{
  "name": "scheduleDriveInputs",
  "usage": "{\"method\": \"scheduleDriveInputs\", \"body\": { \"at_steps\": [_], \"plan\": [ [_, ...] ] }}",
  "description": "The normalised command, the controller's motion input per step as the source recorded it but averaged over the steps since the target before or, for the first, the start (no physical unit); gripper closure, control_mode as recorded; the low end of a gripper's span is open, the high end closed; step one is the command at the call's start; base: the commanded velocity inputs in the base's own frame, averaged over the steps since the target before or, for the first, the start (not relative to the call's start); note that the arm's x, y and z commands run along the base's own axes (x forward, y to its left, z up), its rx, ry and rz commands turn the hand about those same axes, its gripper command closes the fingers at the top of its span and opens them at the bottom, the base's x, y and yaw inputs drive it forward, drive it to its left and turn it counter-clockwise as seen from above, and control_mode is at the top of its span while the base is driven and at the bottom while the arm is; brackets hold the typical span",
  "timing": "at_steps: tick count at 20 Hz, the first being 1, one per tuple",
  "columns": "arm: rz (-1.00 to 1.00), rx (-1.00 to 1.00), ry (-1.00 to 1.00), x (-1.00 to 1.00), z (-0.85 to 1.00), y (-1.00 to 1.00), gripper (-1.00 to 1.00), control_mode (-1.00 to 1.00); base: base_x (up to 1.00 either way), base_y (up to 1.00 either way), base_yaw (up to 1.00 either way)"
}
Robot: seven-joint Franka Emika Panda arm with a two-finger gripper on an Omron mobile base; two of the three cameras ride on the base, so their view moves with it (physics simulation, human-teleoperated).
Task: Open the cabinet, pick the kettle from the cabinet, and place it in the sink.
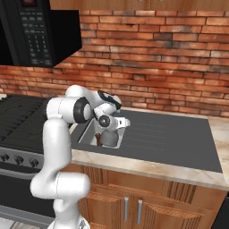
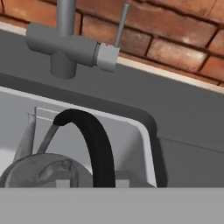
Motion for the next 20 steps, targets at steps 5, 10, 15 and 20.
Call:
{"method": "scheduleDriveInputs", "body": {
  "at_steps": [5, 10, 15, 20],
  "plan": [
    [-0.14, -0.11, 0.00, 0.02, 0.00, -0.10, 1.00, -1.00, 0.00, 0.00, 0.00],
    [-0.13, -0.09, 0.00, 0.00, 0.00, -0.18, 1.00, -1.00, 0.00, 0.00, 0.00],
    [-0.11, -0.08, 0.00, 0.00, -0.02, -0.07, 1.00, -1.00, 0.00, 0.00, 0.00],
    [-0.11, -0.10, 0.00, -0.03, -0.11, 0.01, 1.00, -1.00, 0.00, 0.00, 0.00]
  ]
}}
